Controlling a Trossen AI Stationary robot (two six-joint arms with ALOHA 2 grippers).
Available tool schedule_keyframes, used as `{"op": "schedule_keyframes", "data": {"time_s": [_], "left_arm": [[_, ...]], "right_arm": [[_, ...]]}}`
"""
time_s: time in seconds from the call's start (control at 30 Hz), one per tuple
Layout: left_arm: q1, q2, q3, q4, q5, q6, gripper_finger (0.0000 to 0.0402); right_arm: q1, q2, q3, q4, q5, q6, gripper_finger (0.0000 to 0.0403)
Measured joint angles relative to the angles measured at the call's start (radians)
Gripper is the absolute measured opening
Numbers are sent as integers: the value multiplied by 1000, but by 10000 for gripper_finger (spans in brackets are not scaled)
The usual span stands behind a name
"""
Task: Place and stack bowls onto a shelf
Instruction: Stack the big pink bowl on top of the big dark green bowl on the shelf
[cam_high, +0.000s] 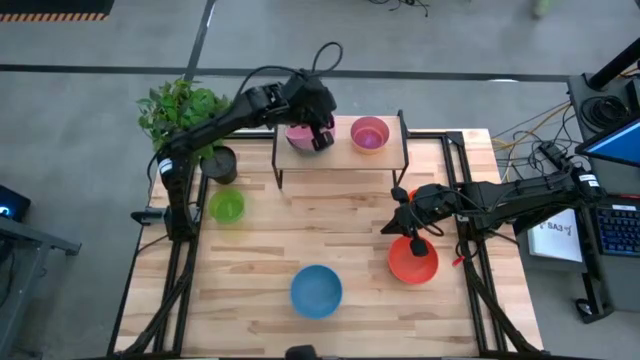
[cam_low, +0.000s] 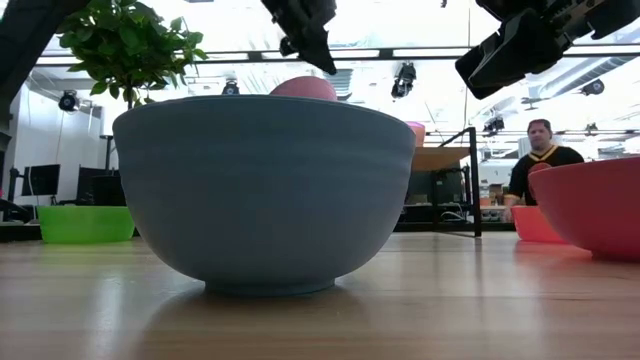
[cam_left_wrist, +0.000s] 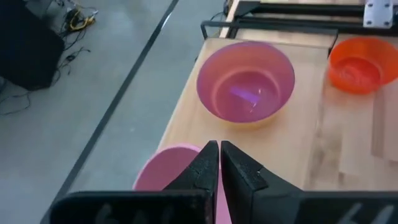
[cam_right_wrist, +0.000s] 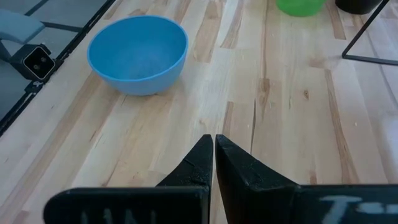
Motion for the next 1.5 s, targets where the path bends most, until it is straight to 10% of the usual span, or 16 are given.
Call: {"op": "schedule_keyframes", "data": {"time_s": [0.93, 1.5], "left_arm": [[-14, -74, -86, -124, -19, -88, 0], [-17, -383, -580, 0, -117, -233, 0]], "right_arm": [[0, 0, 0, -4, 0, -8, 9], [0, 0, 0, 5, 0, -25, 9]]}}
